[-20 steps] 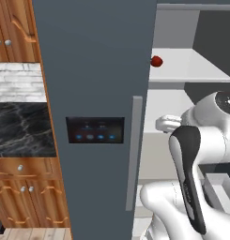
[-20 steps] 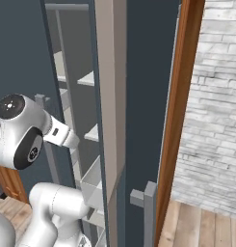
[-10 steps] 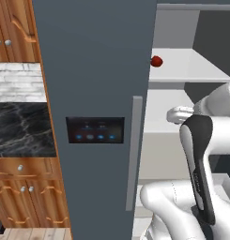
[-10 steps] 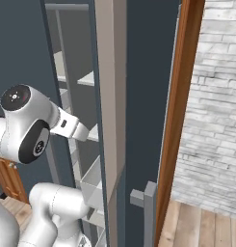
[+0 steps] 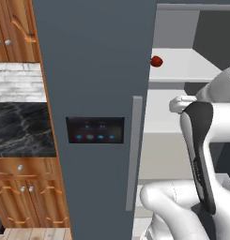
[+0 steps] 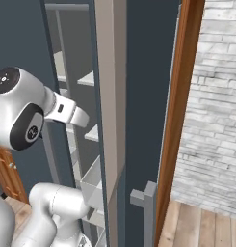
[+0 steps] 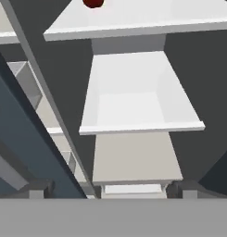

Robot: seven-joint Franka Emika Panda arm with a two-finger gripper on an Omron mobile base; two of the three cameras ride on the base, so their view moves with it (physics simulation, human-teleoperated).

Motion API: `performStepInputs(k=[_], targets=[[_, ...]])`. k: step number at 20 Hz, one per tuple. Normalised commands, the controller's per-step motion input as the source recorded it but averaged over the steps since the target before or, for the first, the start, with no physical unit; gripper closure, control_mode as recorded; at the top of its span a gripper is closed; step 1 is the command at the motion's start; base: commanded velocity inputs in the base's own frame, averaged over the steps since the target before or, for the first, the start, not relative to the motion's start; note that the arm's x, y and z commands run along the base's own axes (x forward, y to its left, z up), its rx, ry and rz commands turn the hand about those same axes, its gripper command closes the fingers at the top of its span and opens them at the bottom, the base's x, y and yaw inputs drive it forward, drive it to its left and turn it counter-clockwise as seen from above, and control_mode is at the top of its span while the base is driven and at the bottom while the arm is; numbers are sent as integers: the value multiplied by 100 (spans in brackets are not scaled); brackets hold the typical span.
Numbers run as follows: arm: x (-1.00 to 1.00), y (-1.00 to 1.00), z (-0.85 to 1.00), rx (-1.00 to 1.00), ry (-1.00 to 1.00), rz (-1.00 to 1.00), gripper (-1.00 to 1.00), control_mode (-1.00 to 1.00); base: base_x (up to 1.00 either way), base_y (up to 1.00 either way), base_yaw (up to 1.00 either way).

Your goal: Take the cheese, chicken drumstick, and bell pepper from the fridge and place them on the plate on the dining counter to create an appetizer plate.

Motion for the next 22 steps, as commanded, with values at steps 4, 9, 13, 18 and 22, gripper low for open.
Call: performStepInputs(k=[4, 9, 13, 18, 22], targets=[[3, -12, 38, -7, -4, 3, -100, -100, 0, 0, 0], [6, -10, 35, -5, -9, 8, -100, -100, 0, 0, 0], [21, -16, 7, 0, -11, 9, -100, -100, 0, 0, 0], [25, -26, 18, -6, -10, 10, -100, -100, 0, 0, 0], [35, -9, 36, -5, 0, 1, -100, -100, 0, 0, 0]])
